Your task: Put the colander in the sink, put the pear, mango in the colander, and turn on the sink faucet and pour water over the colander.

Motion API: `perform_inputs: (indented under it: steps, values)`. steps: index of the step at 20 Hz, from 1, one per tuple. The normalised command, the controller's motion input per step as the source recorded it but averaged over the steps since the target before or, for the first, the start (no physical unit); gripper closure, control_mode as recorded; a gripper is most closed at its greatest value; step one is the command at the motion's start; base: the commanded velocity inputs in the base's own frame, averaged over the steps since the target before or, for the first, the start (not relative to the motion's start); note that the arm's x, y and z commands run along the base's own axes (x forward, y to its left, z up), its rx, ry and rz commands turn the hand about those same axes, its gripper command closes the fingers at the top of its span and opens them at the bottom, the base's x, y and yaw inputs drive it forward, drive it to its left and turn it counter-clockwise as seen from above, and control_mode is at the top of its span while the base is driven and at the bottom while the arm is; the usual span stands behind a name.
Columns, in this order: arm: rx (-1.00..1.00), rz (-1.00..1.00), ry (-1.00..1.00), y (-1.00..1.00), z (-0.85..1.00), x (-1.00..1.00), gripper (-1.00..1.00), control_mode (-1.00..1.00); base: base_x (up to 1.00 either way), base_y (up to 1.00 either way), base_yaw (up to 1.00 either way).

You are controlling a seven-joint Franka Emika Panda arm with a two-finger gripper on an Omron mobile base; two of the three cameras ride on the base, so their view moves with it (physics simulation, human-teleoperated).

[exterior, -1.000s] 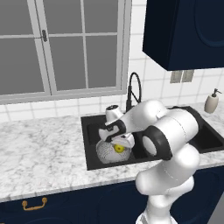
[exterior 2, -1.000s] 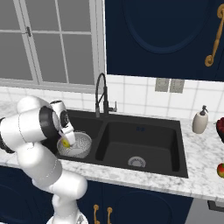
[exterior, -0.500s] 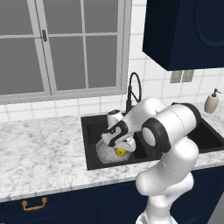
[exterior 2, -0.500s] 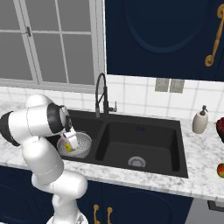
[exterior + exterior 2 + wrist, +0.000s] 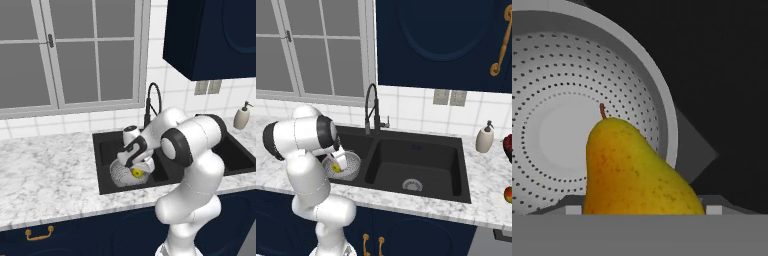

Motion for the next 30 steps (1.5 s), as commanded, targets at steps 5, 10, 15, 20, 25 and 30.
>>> perform_inputs:
  steps: [5, 10, 15, 20, 25, 30]
  values:
    - [0.00, 0.00, 0.00, 0.03, -0.15, 0.25, 1.00, -1.00, 0.00, 0.00, 0.00]
    - [0.00, 0.00, 0.00, 0.08, -0.18, 0.14, 1.00, -1.00, 0.00, 0.00, 0.00]
    - [0.00, 0.00, 0.00, 0.00, -0.15, 0.04, 1.00, -1.00, 0.00, 0.00, 0.00]
    - [0.00, 0.00, 0.00, 0.00, -0.18, 0.01, 1.00, -1.00, 0.00, 0.00, 0.00]
    - [0.00, 0.00, 0.00, 0.00, -0.17, 0.01, 1.00, -1.00, 0.00, 0.00, 0.00]
    - [0.00, 0.00, 0.00, 0.00, -0.02, 0.10, -1.00, -1.00, 0.00, 0.00, 0.00]
